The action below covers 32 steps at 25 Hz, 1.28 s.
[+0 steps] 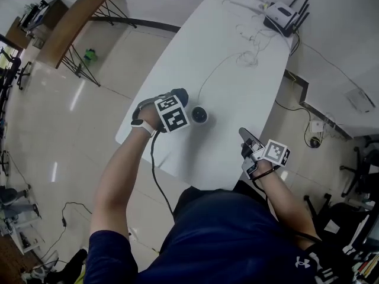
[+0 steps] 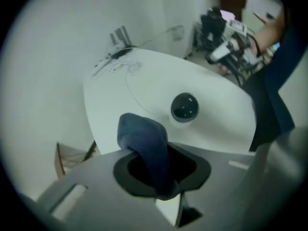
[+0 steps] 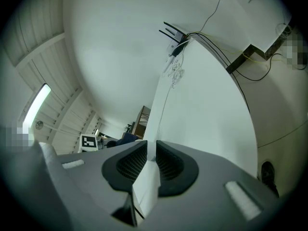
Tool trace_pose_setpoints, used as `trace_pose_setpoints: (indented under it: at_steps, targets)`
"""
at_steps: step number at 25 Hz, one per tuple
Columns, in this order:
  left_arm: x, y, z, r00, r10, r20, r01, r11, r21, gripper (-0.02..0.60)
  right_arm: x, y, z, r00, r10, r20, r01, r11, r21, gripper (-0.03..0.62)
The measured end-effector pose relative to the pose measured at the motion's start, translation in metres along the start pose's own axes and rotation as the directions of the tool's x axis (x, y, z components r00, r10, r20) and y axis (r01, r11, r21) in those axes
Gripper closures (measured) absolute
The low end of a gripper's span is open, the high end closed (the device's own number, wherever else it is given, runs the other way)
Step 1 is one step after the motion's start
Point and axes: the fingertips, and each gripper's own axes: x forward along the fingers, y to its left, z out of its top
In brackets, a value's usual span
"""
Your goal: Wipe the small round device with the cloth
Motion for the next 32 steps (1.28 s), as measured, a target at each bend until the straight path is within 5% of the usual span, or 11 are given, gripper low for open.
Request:
trace_pose_setpoints:
  at_steps: [4,9,13,15,17,20,24,25,26,28,32]
  targets:
    - [0.017,-0.001,0.016,0.984,0.116,-0.135,-0.041,0.885,0.464,0.517,-0.008,0.001,0.001,1.000,-0.004,0.028,0.004,1.000,-0.001,0.531]
    - [0.004,-0.004,0.018,0.962,0.230,-0.150,-0.099,0.802,0.590,0.517,-0.016,-0.008,0.005,0.999,-0.026,0.044,0.025,0.999,0.024,0.531]
    - [-0.012,-0.056,0.015,0.996,0.003,-0.093,0.026,0.949,0.315,0.517,-0.009,-0.007,-0.001,1.000,-0.019,0.014,0.018,0.999,0.038,0.533]
    - [-0.022,-0.097,0.037,0.978,-0.202,0.049,0.197,0.976,0.097,0.517,-0.001,-0.005,-0.005,1.000,-0.018,-0.006,0.018,0.999,0.045,0.533]
    - [-0.028,-0.118,0.070,0.931,-0.294,0.218,0.312,0.949,-0.051,0.517,0.006,-0.002,-0.008,1.000,-0.004,-0.024,0.004,1.000,0.016,0.533]
    - [-0.019,-0.114,0.105,0.889,-0.261,0.377,0.366,0.899,-0.241,0.517,0.009,0.004,-0.013,0.999,-0.011,-0.039,0.012,1.000,0.019,0.533]
    - [-0.026,-0.119,0.138,0.742,-0.291,0.603,0.616,0.652,-0.443,0.518,0.006,0.006,-0.011,0.999,-0.010,-0.035,0.011,1.000,0.017,0.533]
    - [-0.033,-0.119,0.140,0.714,-0.293,0.636,0.648,0.621,-0.441,0.518,0.003,0.004,-0.010,0.999,-0.016,-0.029,0.016,1.000,0.025,0.533]
    - [-0.041,-0.119,0.139,0.701,-0.294,0.650,0.657,0.620,-0.428,0.518,0.000,0.001,-0.008,1.000,-0.020,-0.024,0.020,1.000,0.021,0.533]
    - [-0.057,-0.115,0.130,0.720,-0.284,0.633,0.616,0.681,-0.395,0.518,-0.005,-0.006,-0.004,0.999,-0.033,-0.013,0.033,0.999,0.020,0.534]
    - [-0.068,-0.074,0.081,0.848,-0.175,0.501,0.379,0.860,-0.342,0.517,-0.009,-0.012,-0.003,0.999,-0.041,0.003,0.041,0.999,0.029,0.534]
